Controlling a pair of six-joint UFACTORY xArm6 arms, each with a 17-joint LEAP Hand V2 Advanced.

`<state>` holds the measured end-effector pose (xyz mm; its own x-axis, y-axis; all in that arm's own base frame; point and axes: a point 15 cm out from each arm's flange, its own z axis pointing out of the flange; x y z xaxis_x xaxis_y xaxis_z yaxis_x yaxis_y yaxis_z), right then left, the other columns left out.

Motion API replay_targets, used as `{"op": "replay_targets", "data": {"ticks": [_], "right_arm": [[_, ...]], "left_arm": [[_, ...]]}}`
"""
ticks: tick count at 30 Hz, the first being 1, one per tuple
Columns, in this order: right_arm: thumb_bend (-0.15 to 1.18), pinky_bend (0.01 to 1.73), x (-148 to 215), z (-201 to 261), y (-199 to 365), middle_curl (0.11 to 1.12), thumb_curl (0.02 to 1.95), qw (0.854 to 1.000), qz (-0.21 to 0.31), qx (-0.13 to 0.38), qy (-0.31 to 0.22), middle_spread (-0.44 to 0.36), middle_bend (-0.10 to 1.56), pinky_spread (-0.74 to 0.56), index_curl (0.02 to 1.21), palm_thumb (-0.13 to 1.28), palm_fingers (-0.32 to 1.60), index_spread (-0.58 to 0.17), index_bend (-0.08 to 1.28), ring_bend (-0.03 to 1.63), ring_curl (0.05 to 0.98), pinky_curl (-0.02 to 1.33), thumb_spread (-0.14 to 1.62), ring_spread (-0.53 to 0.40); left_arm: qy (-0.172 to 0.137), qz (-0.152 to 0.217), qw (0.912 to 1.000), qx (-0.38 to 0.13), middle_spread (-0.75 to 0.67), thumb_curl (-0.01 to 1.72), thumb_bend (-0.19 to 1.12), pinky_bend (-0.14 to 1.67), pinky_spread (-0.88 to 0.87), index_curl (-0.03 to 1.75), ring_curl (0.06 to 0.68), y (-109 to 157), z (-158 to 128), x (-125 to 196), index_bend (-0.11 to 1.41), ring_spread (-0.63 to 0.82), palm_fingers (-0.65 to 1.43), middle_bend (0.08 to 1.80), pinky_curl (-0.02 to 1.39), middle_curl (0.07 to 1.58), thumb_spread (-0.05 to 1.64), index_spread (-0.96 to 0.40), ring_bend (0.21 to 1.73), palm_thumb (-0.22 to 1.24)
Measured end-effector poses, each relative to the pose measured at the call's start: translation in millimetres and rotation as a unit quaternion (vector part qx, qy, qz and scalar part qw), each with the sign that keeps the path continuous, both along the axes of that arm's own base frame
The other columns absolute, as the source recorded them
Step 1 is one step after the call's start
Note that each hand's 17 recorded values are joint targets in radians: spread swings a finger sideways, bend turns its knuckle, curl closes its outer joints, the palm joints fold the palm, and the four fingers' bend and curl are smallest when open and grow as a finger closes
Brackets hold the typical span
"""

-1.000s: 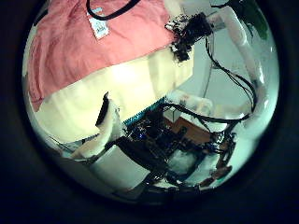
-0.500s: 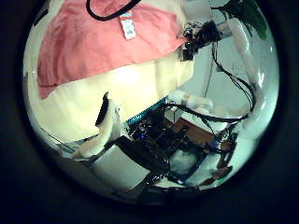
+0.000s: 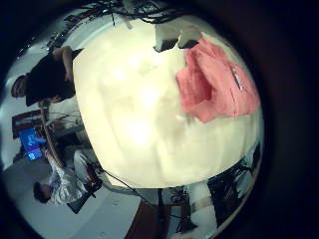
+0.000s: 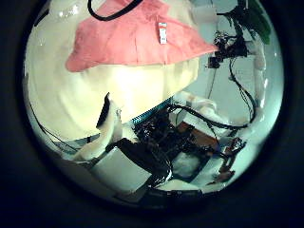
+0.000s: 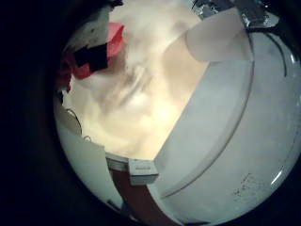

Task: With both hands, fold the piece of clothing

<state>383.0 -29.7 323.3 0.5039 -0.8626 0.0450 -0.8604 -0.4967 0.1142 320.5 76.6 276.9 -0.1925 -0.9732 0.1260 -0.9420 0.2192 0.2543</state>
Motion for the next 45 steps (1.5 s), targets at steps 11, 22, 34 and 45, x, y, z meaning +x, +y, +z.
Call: {"op": "replay_targets", "data": {"ticks": [11,22,34,45], "right_arm": [[0.02,1.26,36.1,64.0,161.7,0.83,0.64,0.99,0.115,0.07,-0.047,-0.161,1.25,-0.25,0.83,1.12,1.11,-0.255,1.07,1.37,0.659,0.8,1.21,-0.21],[0.0,1.24,52.3,-16.6,335.8,0.85,0.68,0.972,0.21,0.102,0.029,-0.162,1.24,-0.24,0.84,1.14,1.1,-0.252,1.08,1.38,0.666,0.85,1.21,-0.212],[-0.01,0.97,56.3,-80.8,400.0,0.75,0.6,0.958,0.196,0.195,0.081,-0.129,0.99,-0.34,0.74,0.97,0.16,-0.278,0.62,1.2,0.6,0.75,1.32,-0.238],[-0.02,0.84,96.4,41.4,338.2,0.42,0.56,0.939,0.183,0.29,-0.019,0.028,0.3,0.34,0.42,0.84,-0.07,-0.469,0.25,0.7,0.341,0.57,1.14,0.159]], "left_arm": [[0.0,0.032,0.9995,-0.008,0.41,0.36,-0.02,0.37,0.53,0.23,0.227,30.6,-5.1,-23.6,0.14,0.59,-0.04,0.18,0.32,0.27,1.11,0.2,0.43,0.6],[-0.011,0.054,0.9985,-0.009,0.4,0.36,-0.02,0.37,0.53,0.23,0.227,47.6,0.5,-42.3,0.14,0.59,-0.04,0.19,0.32,0.27,1.12,0.2,0.43,0.6],[-0.02,0.058,0.9981,-0.005,0.39,0.35,-0.02,0.37,0.53,0.23,0.229,45.9,5.6,-52.1,0.14,0.58,-0.04,0.19,0.32,0.28,1.12,0.2,0.43,0.58],[-0.022,0.045,0.9988,-0.002,0.39,0.35,-0.02,0.37,0.52,0.23,0.227,26.5,12.3,-53.4,0.15,0.58,-0.03,0.19,0.32,0.28,1.12,0.2,0.43,0.59]]}}
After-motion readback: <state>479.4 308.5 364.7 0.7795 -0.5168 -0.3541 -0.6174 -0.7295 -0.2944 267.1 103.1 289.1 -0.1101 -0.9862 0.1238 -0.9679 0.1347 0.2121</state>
